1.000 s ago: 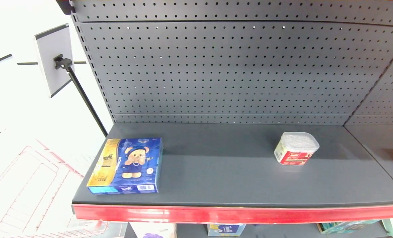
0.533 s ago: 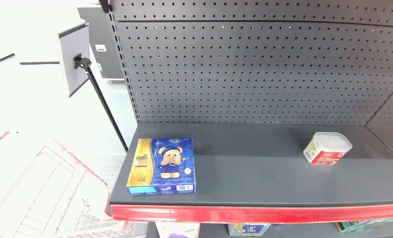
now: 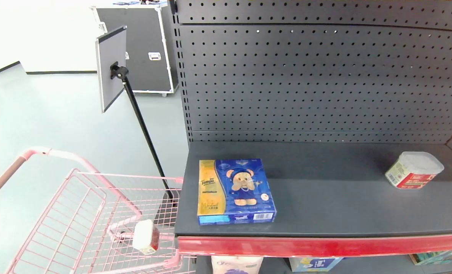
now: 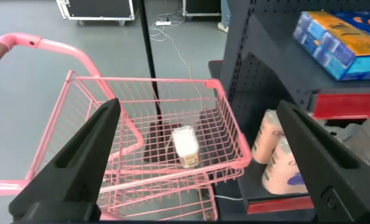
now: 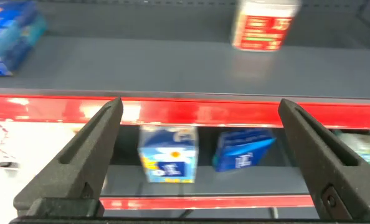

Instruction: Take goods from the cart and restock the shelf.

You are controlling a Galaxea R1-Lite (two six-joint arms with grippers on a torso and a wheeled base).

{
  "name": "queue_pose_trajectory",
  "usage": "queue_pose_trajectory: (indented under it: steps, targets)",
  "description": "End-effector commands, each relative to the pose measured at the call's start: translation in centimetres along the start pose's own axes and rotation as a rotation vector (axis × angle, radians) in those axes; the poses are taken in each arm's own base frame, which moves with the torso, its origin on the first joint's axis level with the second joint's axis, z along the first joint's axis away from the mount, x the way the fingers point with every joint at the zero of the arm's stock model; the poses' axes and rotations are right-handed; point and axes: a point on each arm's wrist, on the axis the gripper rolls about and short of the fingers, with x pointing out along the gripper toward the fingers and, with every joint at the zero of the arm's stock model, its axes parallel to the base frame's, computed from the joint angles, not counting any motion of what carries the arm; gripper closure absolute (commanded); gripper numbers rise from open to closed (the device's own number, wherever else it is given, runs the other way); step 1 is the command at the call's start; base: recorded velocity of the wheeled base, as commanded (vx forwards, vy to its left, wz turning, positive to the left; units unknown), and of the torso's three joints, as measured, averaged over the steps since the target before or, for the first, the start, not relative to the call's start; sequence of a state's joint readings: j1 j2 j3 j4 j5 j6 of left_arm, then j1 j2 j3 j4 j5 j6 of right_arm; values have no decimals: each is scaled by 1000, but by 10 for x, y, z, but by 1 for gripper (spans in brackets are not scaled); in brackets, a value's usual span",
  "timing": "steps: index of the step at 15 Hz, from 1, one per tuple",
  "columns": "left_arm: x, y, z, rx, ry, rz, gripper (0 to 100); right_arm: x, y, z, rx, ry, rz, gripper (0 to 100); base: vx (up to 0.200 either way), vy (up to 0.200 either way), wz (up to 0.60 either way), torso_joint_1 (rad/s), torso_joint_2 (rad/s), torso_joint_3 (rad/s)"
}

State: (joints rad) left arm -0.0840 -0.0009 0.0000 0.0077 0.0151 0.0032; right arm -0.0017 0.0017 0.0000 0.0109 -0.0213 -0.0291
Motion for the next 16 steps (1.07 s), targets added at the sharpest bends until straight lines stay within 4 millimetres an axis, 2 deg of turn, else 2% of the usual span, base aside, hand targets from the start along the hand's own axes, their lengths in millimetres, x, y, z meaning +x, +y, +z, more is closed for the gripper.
queue_pose_trajectory:
  steps: [1,16]
  targets:
    - [0,0,0,0,1,1,0,0,0,0,-2,0,0,0,0,200,0,7,2,-2]
    - [0,0,0,0,1,1,0,0,0,0,-2,0,0,0,0,200,0,2,3,3]
